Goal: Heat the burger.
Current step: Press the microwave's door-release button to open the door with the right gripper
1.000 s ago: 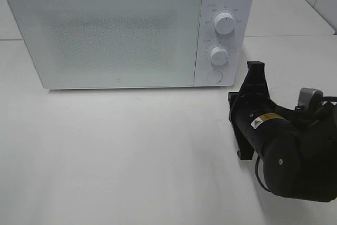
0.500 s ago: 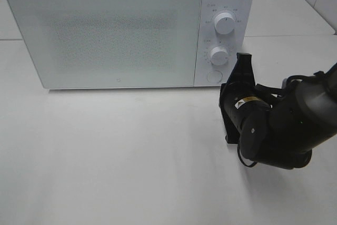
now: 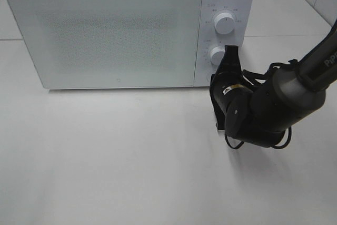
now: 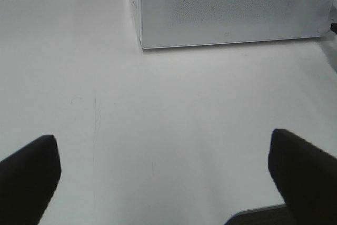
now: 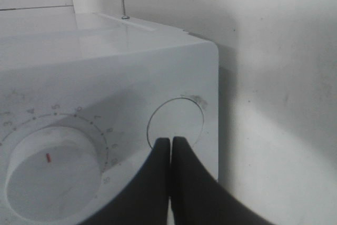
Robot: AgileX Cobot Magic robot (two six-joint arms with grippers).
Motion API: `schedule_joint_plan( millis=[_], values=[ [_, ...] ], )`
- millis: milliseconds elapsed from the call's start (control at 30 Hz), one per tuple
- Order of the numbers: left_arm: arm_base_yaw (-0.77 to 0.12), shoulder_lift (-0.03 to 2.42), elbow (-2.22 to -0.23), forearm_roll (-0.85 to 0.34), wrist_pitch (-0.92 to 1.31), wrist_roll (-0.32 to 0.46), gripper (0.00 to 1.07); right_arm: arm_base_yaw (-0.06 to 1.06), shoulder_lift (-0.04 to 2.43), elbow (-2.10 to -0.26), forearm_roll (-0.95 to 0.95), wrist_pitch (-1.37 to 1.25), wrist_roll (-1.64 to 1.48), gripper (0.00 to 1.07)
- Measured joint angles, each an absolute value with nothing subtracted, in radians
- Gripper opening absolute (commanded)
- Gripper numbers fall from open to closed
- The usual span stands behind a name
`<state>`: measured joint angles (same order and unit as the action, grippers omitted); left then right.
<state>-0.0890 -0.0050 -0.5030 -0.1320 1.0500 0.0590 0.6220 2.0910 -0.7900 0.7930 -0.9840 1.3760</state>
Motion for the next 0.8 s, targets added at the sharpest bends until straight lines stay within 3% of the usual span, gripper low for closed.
schedule_joint_plan(
  millis=[800],
  values=[
    [-0.089, -0.005, -0.503, -0.132, 1.05, 0.059, 1.0, 0.582, 2.161, -0.888, 0.807, -0.936, 1.323, 0.0]
  ],
)
